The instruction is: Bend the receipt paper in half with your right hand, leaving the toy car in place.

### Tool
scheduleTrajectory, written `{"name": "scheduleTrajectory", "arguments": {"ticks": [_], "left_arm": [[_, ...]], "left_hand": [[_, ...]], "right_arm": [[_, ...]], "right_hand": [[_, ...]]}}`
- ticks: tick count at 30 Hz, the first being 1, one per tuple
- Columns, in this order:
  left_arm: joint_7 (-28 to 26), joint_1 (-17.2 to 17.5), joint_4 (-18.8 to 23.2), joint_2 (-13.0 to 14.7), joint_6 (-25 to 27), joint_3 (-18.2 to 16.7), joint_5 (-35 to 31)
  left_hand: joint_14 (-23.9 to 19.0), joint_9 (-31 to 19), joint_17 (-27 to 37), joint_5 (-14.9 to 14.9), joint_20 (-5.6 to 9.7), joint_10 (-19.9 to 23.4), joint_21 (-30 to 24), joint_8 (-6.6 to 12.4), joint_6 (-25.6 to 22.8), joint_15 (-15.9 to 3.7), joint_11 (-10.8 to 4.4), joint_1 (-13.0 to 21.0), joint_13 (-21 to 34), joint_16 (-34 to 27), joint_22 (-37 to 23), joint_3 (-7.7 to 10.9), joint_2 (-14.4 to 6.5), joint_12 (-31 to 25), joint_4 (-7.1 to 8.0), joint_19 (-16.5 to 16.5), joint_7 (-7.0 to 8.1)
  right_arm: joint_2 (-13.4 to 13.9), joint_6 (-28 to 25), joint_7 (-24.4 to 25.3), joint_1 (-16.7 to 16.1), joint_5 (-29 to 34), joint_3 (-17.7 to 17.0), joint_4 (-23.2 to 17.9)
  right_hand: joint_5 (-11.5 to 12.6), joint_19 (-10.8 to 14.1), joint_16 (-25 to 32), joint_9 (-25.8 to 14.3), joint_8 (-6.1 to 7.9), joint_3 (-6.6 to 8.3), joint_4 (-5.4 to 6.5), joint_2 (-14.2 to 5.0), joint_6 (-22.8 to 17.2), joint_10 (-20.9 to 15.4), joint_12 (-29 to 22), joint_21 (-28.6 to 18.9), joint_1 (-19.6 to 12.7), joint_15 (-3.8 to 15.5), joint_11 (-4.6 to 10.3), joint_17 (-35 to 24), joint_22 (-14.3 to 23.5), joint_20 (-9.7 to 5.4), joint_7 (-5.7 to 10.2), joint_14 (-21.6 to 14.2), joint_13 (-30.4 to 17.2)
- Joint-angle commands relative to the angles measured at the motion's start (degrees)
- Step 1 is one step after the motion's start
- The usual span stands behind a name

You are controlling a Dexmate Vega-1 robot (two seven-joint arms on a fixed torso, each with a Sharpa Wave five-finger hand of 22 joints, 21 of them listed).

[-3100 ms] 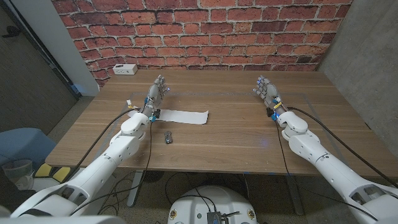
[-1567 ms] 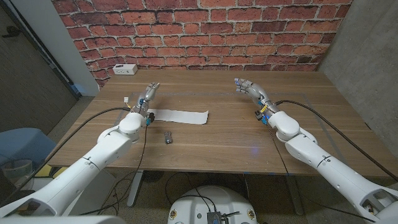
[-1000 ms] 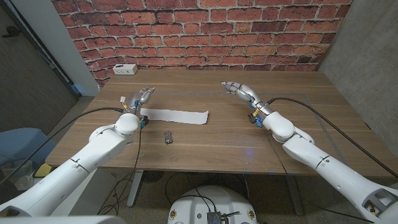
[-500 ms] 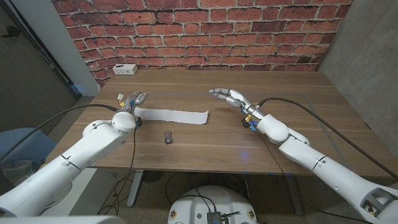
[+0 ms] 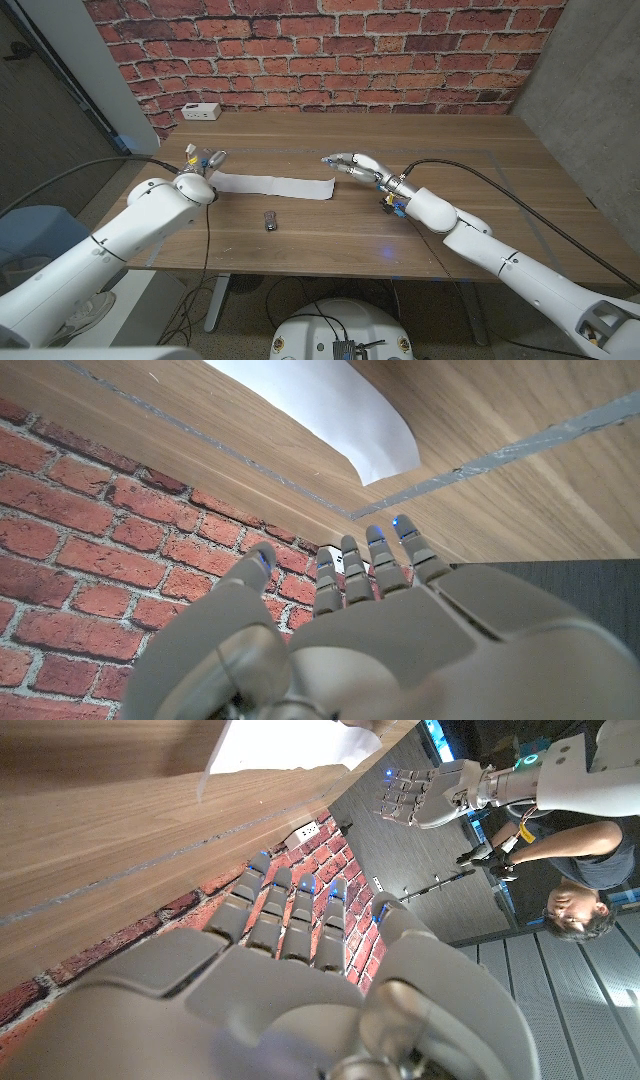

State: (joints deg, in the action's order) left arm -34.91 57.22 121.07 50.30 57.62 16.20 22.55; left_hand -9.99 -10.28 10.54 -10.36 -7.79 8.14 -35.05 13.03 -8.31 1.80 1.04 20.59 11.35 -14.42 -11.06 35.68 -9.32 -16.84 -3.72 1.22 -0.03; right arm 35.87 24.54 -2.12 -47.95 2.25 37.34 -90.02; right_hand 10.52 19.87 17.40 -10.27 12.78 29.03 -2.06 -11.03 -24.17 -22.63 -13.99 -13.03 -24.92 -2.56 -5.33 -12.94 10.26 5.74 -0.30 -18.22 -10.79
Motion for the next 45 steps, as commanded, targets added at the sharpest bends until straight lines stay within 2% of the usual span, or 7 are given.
{"name": "scheduleTrajectory", "arguments": {"ticks": [1,14,21,22,30,37,45], "left_arm": [[0.28,-2.7,1.39,1.38,9.48,0.64,-0.18],[1.59,-6.77,0.05,2.89,14.71,4.18,-2.43],[2.96,-8.76,-1.2,3.8,16.34,5.99,-3.6],[2.88,-8.95,-1.26,3.68,16.75,6.09,-3.8],[1.81,-11.81,-2.44,2.46,22.36,8.25,-5.4],[-1.95,-13.72,-5.46,2.81,22.36,9.06,-0.16],[0.99,-14.52,-9.62,2.02,19.9,8.27,0.38]], "left_hand": [[-1.01,-0.27,0.28,0.18,0.26,1.0,-0.34,0.36,-1.24,-0.34,-0.27,1.0,0.07,-0.55,-0.25,0.43,-0.02,-0.49,-0.43,-0.72,0.04],[-3.9,-0.35,0.55,0.34,1.46,4.72,-1.26,1.05,-6.1,-1.59,-1.02,3.98,0.1,-1.36,-0.24,0.57,-0.08,-0.95,-2.58,-3.28,-0.22],[-4.71,-0.38,0.54,0.37,2.12,5.7,-1.63,0.96,-7.09,-2.44,-1.19,5.39,0.09,-1.57,-0.22,0.41,0.13,-0.95,-3.64,-4.27,-0.22],[-4.82,-0.38,0.55,0.4,2.28,5.78,-1.68,0.95,-7.22,-2.56,-1.27,5.46,0.09,-1.6,-0.22,0.27,0.3,-0.93,-3.73,-4.41,-0.17],[-7.27,-0.41,0.48,0.47,2.63,7.47,-2.65,0.62,-8.13,-3.6,-1.77,6.15,0.1,-2.21,-0.17,-0.59,1.36,-1.0,-4.43,-7.04,0.13],[-10.41,-0.46,0.31,0.45,2.18,9.87,-3.58,0.16,-8.88,-3.69,-2.26,7.57,0.14,-2.91,-0.11,-1.8,2.9,-1.19,-5.5,-9.67,0.21],[-12.25,-0.48,0.18,0.44,1.77,11.53,-4.06,-0.18,-8.98,-3.81,-1.89,7.7,0.19,-3.13,-0.09,-2.46,3.98,-1.42,-5.51,-11.05,-0.31]], "right_arm": [[-0.65,1.23,-0.51,1.14,5.92,2.13,0.23],[-2.3,2.03,2.32,3.94,14.67,4.54,3.0],[-3.16,2.15,5.46,5.79,21.44,6.43,5.01],[-3.27,2.2,5.73,6.03,21.99,6.67,5.32],[-4.08,2.01,6.32,7.64,24.34,8.58,7.61],[-4.66,2.09,6.67,8.76,25.34,9.93,9.37],[-5.04,1.98,6.82,9.69,25.73,11.0,10.87]], "right_hand": [[-0.03,0.18,0.06,-0.13,-0.23,0.91,-0.11,-0.54,-0.55,-0.3,0.42,-0.04,-1.27,0.64,0.27,-0.1,0.16,-0.47,0.28,0.28,-0.24],[-0.56,-0.89,-0.66,-0.24,-0.61,0.14,2.43,0.18,-1.84,-0.34,1.0,0.47,0.72,1.18,0.16,-0.58,0.19,-1.25,0.56,2.1,-0.32],[-0.34,-0.64,-0.98,-0.24,-0.86,0.95,1.56,0.06,-1.98,-0.28,1.22,0.43,-0.48,1.99,0.36,-0.23,0.16,-1.53,0.66,2.27,-0.32],[-0.31,-0.62,-1.08,-0.24,-0.96,1.31,1.1,0.13,-2.19,-0.53,1.27,0.46,-1.1,2.01,1.39,-0.05,0.14,-1.58,0.73,2.18,-0.33],[-0.39,-0.16,-0.82,-0.26,-0.66,1.45,1.06,0.03,-3.98,-1.42,1.17,0.36,-1.49,2.3,0.78,-0.12,0.13,-1.8,0.66,1.54,-0.34],[-0.38,0.11,-0.64,-0.26,-0.59,1.66,0.98,-0.11,-4.74,-1.95,1.1,0.3,-1.82,2.43,0.64,-0.15,0.12,-1.83,0.5,1.08,-0.34],[-0.38,0.23,-0.56,-0.27,-0.67,1.89,0.85,-0.16,-5.25,-2.17,1.19,0.3,-2.25,2.55,0.81,-0.18,0.12,-1.77,0.56,0.85,-0.34]]}}
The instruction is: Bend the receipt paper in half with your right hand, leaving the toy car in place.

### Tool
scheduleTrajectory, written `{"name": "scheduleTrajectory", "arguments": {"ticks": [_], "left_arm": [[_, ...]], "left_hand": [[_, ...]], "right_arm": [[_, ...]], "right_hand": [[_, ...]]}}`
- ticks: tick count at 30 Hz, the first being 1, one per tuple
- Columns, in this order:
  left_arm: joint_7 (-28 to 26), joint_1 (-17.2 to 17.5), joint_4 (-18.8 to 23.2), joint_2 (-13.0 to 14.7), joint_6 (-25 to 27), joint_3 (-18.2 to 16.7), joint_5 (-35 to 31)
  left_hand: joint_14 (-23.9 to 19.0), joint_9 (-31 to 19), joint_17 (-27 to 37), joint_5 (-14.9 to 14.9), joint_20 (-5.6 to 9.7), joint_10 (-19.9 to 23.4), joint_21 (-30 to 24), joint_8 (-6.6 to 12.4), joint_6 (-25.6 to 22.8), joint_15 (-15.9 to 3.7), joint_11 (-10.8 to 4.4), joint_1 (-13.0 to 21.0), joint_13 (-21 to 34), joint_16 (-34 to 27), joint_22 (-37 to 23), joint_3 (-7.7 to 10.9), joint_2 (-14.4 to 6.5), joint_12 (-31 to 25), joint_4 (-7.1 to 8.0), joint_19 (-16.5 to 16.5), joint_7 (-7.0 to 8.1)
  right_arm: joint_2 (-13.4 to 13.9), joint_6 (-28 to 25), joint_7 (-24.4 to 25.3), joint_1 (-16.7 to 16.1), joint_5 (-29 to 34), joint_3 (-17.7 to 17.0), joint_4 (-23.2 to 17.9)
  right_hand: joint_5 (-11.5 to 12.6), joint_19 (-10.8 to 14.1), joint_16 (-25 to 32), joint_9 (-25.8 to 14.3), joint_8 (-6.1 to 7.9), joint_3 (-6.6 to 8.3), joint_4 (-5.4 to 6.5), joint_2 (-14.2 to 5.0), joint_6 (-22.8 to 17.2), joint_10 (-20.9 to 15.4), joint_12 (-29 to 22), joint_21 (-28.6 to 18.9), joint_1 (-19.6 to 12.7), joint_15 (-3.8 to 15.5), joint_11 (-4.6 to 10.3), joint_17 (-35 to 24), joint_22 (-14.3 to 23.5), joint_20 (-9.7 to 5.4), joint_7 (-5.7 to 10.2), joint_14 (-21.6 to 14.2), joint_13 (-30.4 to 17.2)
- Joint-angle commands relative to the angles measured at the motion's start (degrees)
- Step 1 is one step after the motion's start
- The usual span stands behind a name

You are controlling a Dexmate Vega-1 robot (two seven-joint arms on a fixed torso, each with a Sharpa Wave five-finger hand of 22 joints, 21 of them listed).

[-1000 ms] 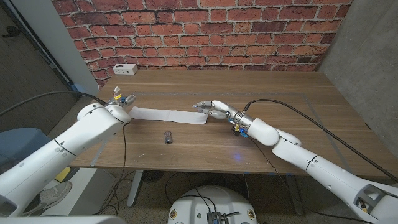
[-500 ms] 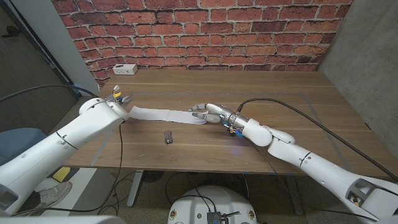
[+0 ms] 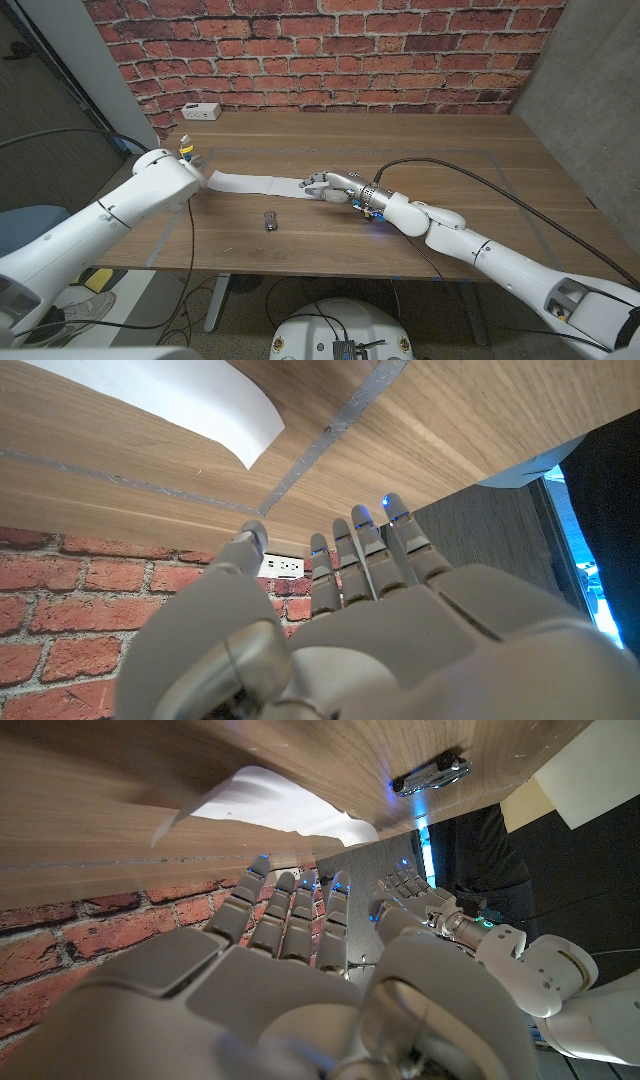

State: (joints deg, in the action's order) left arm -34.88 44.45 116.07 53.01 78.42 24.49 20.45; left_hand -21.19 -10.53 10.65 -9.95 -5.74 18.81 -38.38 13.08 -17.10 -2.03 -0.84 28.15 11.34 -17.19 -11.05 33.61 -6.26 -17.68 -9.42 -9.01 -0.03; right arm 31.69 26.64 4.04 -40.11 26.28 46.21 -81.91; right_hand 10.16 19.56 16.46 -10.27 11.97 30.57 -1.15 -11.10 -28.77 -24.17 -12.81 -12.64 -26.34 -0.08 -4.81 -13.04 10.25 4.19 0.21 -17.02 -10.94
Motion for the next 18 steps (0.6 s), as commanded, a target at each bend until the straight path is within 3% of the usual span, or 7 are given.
{"name": "scheduleTrajectory", "arguments": {"ticks": [1,2,9,12,18], "left_arm": [[1.35,-1.71,-4.89,-0.72,-1.46,-0.11,2.35],[1.6,-1.89,-5.24,-0.85,-1.63,0.02,2.11],[5.45,-5.27,-8.17,-0.83,-3.34,3.12,0.79],[7.94,-7.48,-9.73,-0.66,-4.02,5.06,0.44],[13.23,-12.53,-12.47,-0.19,-4.76,10.46,-1.01]], "left_hand": [[-1.29,-0.23,0.05,0.03,-0.31,0.98,-0.8,-0.24,-0.24,0.1,-0.05,0.09,0.21,-0.4,-0.1,-0.52,1.15,-0.57,0.19,-1.05,-0.37],[-1.94,-0.23,0.0,0.01,-0.26,1.54,-0.93,-0.24,-0.53,-0.02,0.18,0.12,0.22,-0.48,-0.08,-0.89,1.83,-0.65,0.07,-1.47,-0.55],[-3.08,-0.24,-0.14,-0.06,-0.3,2.5,-1.06,-0.37,-0.94,0.0,0.5,0.24,0.25,-0.45,-0.06,-1.9,3.77,-0.62,-0.2,-2.02,-1.1],[-3.11,-0.23,-0.14,-0.11,-0.14,2.66,-1.02,-0.7,-0.77,0.06,0.43,0.17,0.26,-0.1,-0.04,-3.07,5.72,-0.3,-0.25,-2.18,-0.94],[-2.35,-0.24,0.07,-0.29,-0.68,1.68,-0.63,-1.13,-0.21,0.85,0.88,-0.01,0.3,0.45,-0.04,-3.85,6.28,0.5,0.26,-1.45,-1.22]], "right_arm": [[-0.89,-0.07,0.76,1.94,1.75,2.21,2.94],[-0.91,-0.14,0.82,2.0,1.75,2.28,3.04],[-1.33,-0.75,0.58,2.83,1.79,2.95,4.21],[-1.6,-1.36,0.34,3.3,1.82,3.29,4.95],[-1.8,-2.48,0.07,3.99,1.5,3.77,6.5]], "right_hand": [[-0.01,0.62,0.41,-0.28,0.11,0.37,-0.08,-0.09,-0.66,-0.64,0.02,-0.11,-0.87,0.08,0.28,-0.08,0.13,-0.27,0.05,-0.4,-0.18],[-0.02,0.67,0.43,-0.28,0.06,0.44,-0.14,-0.06,-0.79,-0.71,0.06,-0.1,-1.03,0.05,0.96,-0.08,0.13,-0.27,-0.01,-0.46,-0.19],[-0.06,0.68,0.47,-0.29,0.0,0.44,-0.01,-0.05,-1.11,-0.96,0.08,-0.07,-1.08,0.15,0.67,-0.17,0.13,-0.27,-0.05,-0.48,-0.19],[-0.08,0.75,0.53,-0.29,-0.02,0.4,0.09,0.0,-1.31,-1.08,0.1,-0.08,-1.06,0.2,0.66,-0.22,0.13,-0.29,-0.15,-0.59,-0.19],[-0.16,1.42,1.22,-0.31,-0.04,-0.01,1.13,0.14,-2.35,-2.09,-0.03,-0.25,-0.29,-0.02,-0.03,-0.5,0.14,-0.22,-0.5,-2.2,-0.2]]}}
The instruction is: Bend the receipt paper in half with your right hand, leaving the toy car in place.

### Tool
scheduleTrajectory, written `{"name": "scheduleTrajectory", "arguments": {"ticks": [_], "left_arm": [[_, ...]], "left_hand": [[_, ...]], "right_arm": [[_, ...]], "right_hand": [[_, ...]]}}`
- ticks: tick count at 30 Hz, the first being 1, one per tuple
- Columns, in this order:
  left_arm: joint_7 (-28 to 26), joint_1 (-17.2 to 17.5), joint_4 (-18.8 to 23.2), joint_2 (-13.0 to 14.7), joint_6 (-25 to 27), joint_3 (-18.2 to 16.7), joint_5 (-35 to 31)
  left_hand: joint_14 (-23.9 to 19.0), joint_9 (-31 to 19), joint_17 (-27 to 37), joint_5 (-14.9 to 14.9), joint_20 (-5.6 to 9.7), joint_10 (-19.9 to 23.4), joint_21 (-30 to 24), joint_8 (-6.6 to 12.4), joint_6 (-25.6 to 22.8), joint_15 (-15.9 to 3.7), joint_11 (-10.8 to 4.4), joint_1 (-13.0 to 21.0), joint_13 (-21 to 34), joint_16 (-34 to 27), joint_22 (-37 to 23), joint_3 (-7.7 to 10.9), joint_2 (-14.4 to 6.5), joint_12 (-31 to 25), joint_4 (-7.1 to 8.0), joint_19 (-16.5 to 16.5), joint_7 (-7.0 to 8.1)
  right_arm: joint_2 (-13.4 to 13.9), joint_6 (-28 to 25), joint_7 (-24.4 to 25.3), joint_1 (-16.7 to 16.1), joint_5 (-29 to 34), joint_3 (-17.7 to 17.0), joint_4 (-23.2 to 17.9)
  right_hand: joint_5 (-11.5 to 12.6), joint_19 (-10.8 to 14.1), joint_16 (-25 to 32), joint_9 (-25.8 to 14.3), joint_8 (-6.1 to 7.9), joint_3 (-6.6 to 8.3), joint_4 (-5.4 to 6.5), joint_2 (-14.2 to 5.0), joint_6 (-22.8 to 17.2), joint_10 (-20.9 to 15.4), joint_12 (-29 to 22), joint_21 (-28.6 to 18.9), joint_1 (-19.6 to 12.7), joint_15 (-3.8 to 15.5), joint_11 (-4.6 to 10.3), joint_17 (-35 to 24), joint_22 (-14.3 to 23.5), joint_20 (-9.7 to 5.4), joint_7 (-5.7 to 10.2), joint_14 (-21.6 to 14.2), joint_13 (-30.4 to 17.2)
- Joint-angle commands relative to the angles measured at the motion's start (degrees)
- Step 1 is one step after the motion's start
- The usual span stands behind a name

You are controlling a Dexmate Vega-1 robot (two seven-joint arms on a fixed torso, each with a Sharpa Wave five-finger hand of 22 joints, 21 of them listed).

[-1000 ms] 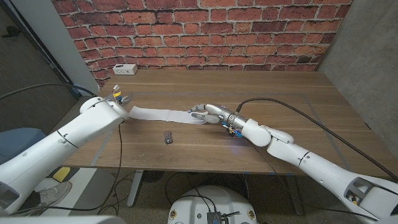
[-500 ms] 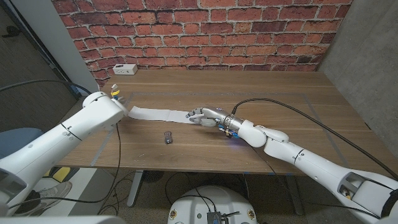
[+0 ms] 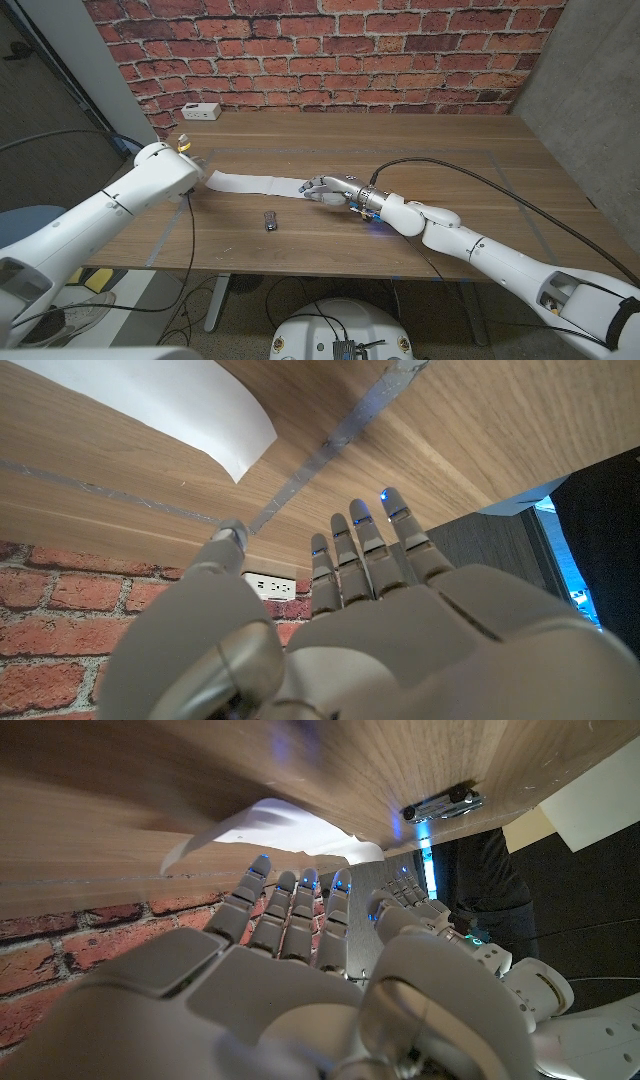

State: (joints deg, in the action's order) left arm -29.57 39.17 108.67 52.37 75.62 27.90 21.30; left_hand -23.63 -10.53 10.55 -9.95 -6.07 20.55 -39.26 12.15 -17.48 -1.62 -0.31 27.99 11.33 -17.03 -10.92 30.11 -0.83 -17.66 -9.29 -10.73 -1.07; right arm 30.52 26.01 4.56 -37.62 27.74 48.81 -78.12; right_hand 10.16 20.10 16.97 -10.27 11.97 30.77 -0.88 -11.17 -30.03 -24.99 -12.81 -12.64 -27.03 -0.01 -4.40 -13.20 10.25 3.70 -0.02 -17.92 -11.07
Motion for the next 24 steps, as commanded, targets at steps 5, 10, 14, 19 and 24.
{"name": "scheduleTrajectory", "arguments": {"ticks": [5,10,14,19,24], "left_arm": [[11.53,-10.87,-7.42,-0.08,-2.2,10.66,-3.11],[13.54,-14.1,-9.4,-1.23,-1.6,13.95,-5.11],[13.92,-15.86,-10.97,-2.64,-0.16,15.38,-6.33],[14.11,-17.21,-12.78,-4.36,1.33,15.7,-6.91],[15.67,-20.04,-15.24,-5.77,4.36,17.36,-6.58]], "left_hand": [[-0.79,-0.23,0.21,-0.45,-0.29,2.27,0.49,0.37,-2.0,0.21,-0.35,1.05,0.31,0.27,-0.18,-1.15,1.86,0.06,-0.11,0.41,-0.11],[-2.54,-0.23,0.41,-0.57,-0.57,5.37,0.64,0.66,-3.86,-0.29,-1.51,3.23,0.26,-0.25,-0.21,-1.03,0.78,-0.44,-0.16,0.34,-0.06],[-5.66,-0.2,0.55,-0.3,-0.3,8.95,0.38,0.8,-5.42,-1.05,-1.48,4.8,0.16,-1.37,-0.25,-1.05,-0.05,-1.16,-0.12,-0.63,-0.48],[-13.84,-0.18,0.49,-0.28,-0.09,15.09,-1.85,0.56,-7.22,-2.2,-0.07,7.49,-0.04,-3.94,-0.42,-0.32,-1.98,-1.97,0.0,-6.32,-1.47],[-20.56,-0.18,-0.09,-0.49,0.38,19.6,-4.19,-0.17,-6.93,-2.37,0.99,7.96,-0.17,-5.03,-0.52,0.03,-1.79,-2.12,0.16,-11.73,-1.24]], "right_arm": [[-0.8,-2.13,-0.66,2.04,-0.5,1.65,4.2],[-1.08,-1.65,-0.46,2.59,-1.12,2.1,5.89],[-1.18,-1.21,-0.25,2.89,-1.56,2.3,6.71],[-1.3,-0.53,0.11,3.32,-1.91,2.49,7.69],[-1.51,-0.14,0.11,3.8,-2.33,2.66,8.68]], "right_hand": [[-0.12,1.73,1.14,-0.3,0.19,-0.1,1.48,0.25,-2.47,-2.59,-0.35,-0.51,0.79,-0.48,-0.38,-0.28,0.15,0.46,-0.4,-2.93,-0.07],[-0.09,1.92,1.28,-0.29,0.32,0.04,1.76,0.29,-3.31,-3.37,-0.51,-0.53,0.95,-0.41,-0.79,-0.19,0.14,0.57,-0.78,-3.71,-0.06],[-0.08,2.08,1.28,-0.29,0.32,0.11,1.84,0.31,-3.59,-3.58,-0.52,-0.56,0.98,-0.38,-0.77,-0.15,0.14,0.53,-0.86,-3.89,-0.06],[-0.07,2.26,1.3,-0.28,0.3,0.15,1.9,0.3,-3.93,-3.79,-0.49,-0.59,0.98,-0.29,-0.78,-0.16,0.14,0.46,-0.95,-4.03,-0.05],[-0.06,2.41,1.33,-0.28,0.24,0.21,2.02,0.33,-4.18,-3.95,-0.44,-0.61,1.04,-0.17,-0.74,-0.13,0.14,0.33,-0.98,-4.32,-0.05]]}}
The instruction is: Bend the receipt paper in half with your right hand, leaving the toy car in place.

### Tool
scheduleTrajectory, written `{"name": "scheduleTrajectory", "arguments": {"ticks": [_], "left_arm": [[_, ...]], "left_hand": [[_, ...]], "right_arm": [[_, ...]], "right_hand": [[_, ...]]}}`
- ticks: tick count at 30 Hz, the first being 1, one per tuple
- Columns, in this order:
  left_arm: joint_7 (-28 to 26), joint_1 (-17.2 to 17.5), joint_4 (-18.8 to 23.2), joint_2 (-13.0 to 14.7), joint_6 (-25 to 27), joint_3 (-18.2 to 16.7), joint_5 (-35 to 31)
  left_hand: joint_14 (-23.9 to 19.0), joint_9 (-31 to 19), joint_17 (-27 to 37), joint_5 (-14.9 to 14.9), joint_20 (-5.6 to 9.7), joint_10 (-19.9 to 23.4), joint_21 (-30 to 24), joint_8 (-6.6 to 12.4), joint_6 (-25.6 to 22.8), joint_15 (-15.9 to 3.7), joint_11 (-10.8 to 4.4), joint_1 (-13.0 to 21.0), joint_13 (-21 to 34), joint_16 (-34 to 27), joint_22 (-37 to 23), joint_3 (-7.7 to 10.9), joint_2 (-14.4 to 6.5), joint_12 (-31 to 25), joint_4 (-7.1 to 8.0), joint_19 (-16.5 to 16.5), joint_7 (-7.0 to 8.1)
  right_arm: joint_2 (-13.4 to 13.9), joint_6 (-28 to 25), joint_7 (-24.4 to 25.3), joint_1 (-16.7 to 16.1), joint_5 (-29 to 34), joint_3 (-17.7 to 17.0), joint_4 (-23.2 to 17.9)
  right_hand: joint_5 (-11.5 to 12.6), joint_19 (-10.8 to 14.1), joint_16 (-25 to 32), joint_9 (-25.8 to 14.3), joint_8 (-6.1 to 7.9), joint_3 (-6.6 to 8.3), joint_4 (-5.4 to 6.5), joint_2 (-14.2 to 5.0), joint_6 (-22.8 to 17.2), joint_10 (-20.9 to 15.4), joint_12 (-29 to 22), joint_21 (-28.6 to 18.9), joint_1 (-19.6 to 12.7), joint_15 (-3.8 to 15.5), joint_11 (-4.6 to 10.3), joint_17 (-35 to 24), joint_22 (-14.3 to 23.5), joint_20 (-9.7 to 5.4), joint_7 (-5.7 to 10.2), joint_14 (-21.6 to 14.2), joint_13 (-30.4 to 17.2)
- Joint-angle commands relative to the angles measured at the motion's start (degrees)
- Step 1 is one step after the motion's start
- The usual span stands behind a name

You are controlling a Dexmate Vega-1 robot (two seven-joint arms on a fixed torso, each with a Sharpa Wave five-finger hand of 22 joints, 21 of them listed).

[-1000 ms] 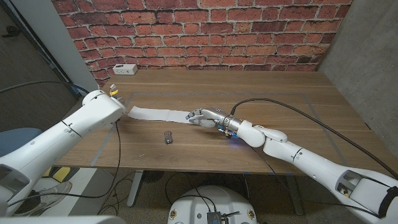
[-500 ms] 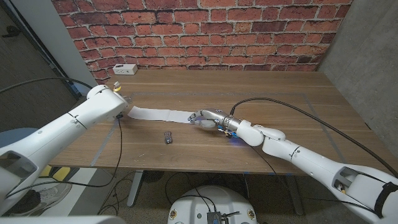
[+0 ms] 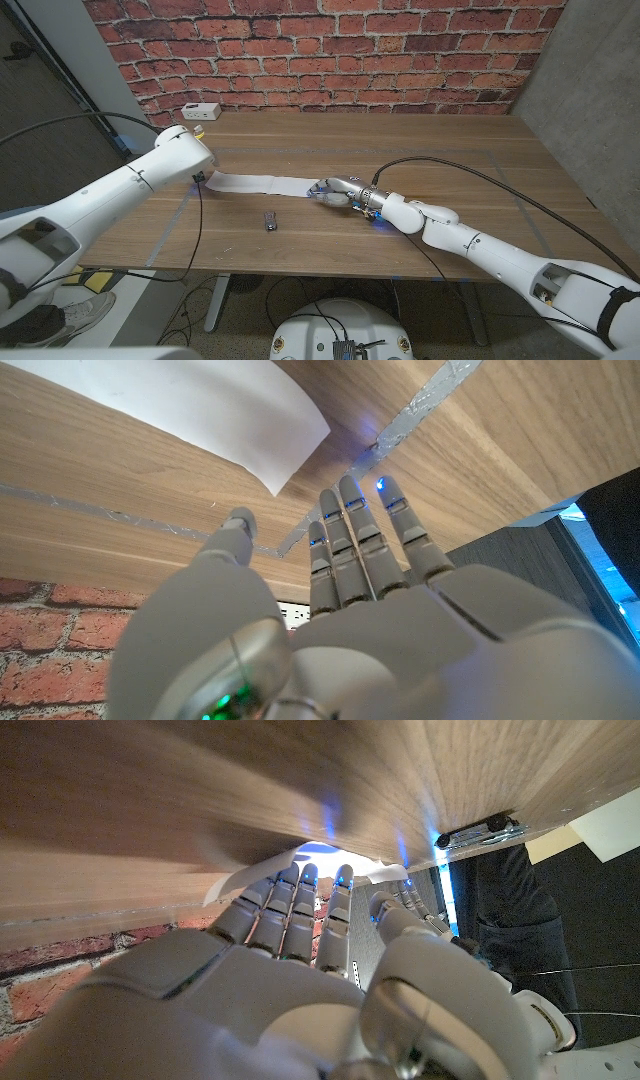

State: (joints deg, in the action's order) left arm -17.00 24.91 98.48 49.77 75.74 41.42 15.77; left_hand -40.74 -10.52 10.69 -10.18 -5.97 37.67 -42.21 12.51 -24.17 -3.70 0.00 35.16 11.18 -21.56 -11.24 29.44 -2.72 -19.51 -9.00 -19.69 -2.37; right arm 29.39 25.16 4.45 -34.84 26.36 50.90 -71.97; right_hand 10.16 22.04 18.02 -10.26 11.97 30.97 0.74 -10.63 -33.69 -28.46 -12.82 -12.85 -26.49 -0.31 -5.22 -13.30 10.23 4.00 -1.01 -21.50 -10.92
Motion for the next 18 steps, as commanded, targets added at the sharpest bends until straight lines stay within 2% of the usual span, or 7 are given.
{"name": "scheduleTrajectory", "arguments": {"ticks": [1,5,9,12,13,16,18], "left_arm": [[3.39,-6.27,-5.43,-3.08,4.25,4.27,-0.56],[3.39,-8.67,-7.59,-2.88,4.25,6.86,2.57],[4.8,-9.7,-9.78,-3.64,4.06,7.9,2.46],[5.31,-9.98,-10.89,-4.1,3.22,8.59,1.7],[5.18,-9.93,-11.21,-4.34,3.0,8.66,1.35],[6.46,-10.27,-12.05,-4.31,1.32,9.52,0.79],[7.26,-10.03,-12.14,-4.03,-0.32,9.52,0.55]], "left_hand": [[-3.89,-0.19,-0.28,-0.29,0.27,2.71,-1.42,-0.69,0.08,-0.37,0.77,0.86,-0.02,-0.48,-0.2,0.79,0.09,-0.2,-0.12,-3.17,0.16],[-4.19,-0.2,-0.4,-0.33,0.19,2.76,-1.61,-0.91,0.53,-0.15,1.18,0.97,-0.04,-0.24,-0.21,0.88,0.26,0.06,-0.17,-3.48,0.3],[-3.27,-0.24,-0.54,-0.54,0.09,1.69,-1.5,-1.28,1.48,-0.04,1.48,1.73,-0.09,0.73,-0.22,1.39,0.26,0.99,-0.47,-2.83,0.43],[-3.28,-0.27,-0.57,-0.94,-0.02,1.91,-1.52,-1.26,1.6,-0.01,1.38,3.32,-0.11,1.15,-0.24,2.34,-0.35,1.33,-1.0,-2.57,0.32],[-3.12,-0.28,-0.48,-1.18,-0.03,2.59,-1.55,-1.17,1.45,-0.08,0.71,4.41,-0.11,1.34,-0.26,2.94,-0.92,1.29,-1.26,-2.41,0.29],[-3.55,-0.37,-0.13,-1.82,0.15,3.77,-1.74,-0.36,-0.69,-0.81,0.04,8.2,-0.11,1.24,-0.32,4.27,-1.92,1.52,-2.07,-2.08,0.06],[-3.51,-0.43,0.05,-2.03,0.25,4.01,-1.85,0.12,-2.12,-1.13,-0.27,9.62,-0.1,1.21,-0.37,4.66,-2.42,1.72,-1.95,-1.89,-0.34]], "right_arm": [[-0.41,0.78,0.28,1.08,-0.98,0.59,2.68],[-0.52,1.11,0.32,1.39,-1.29,0.66,3.28],[-0.64,1.32,0.34,1.77,-1.44,0.73,3.85],[-0.69,1.25,0.33,1.97,-1.62,0.71,4.13],[-0.71,1.19,0.38,2.01,-1.66,0.69,4.2],[-0.73,1.05,0.31,2.15,-1.82,0.69,4.38],[-0.8,1.13,0.35,2.28,-1.87,0.75,4.64]], "right_hand": [[-0.06,0.5,0.26,-0.28,0.23,0.03,0.42,-0.18,-0.59,-0.52,-0.43,-0.4,0.51,0.14,0.3,-0.01,0.16,0.05,-0.01,-0.78,-0.21],[-0.06,0.57,0.23,-0.28,0.23,0.06,0.56,-0.18,-0.88,-0.59,-0.37,-0.39,0.6,0.16,0.19,0.0,0.16,0.05,-0.03,-0.86,-0.21],[-0.07,0.62,0.21,-0.28,0.21,0.06,0.72,-0.18,-1.05,-0.66,-0.33,-0.39,0.72,0.06,0.09,0.0,0.16,0.03,-0.17,-0.93,-0.21],[-0.06,0.71,0.2,-0.28,0.14,0.09,0.8,-0.15,-1.1,-0.74,-0.3,-0.4,0.76,0.07,0.04,0.01,0.16,0.06,-0.21,-1.03,-0.2],[-0.05,0.71,0.2,-0.28,0.13,0.1,0.81,-0.16,-1.12,-0.72,-0.28,-0.39,0.77,0.05,0.05,0.02,0.16,0.05,-0.15,-1.06,-0.2],[-0.05,0.82,0.19,-0.28,0.08,0.12,0.91,-0.13,-1.15,-0.84,-0.28,-0.41,0.84,0.07,0.0,0.04,0.16,-0.04,-0.17,-1.18,-0.2],[-0.05,0.79,0.14,-0.28,0.03,0.14,0.97,-0.11,-1.17,-0.79,-0.22,-0.39,0.88,0.04,0.14,0.06,0.16,-0.02,-0.12,-1.16,-0.2]]}}
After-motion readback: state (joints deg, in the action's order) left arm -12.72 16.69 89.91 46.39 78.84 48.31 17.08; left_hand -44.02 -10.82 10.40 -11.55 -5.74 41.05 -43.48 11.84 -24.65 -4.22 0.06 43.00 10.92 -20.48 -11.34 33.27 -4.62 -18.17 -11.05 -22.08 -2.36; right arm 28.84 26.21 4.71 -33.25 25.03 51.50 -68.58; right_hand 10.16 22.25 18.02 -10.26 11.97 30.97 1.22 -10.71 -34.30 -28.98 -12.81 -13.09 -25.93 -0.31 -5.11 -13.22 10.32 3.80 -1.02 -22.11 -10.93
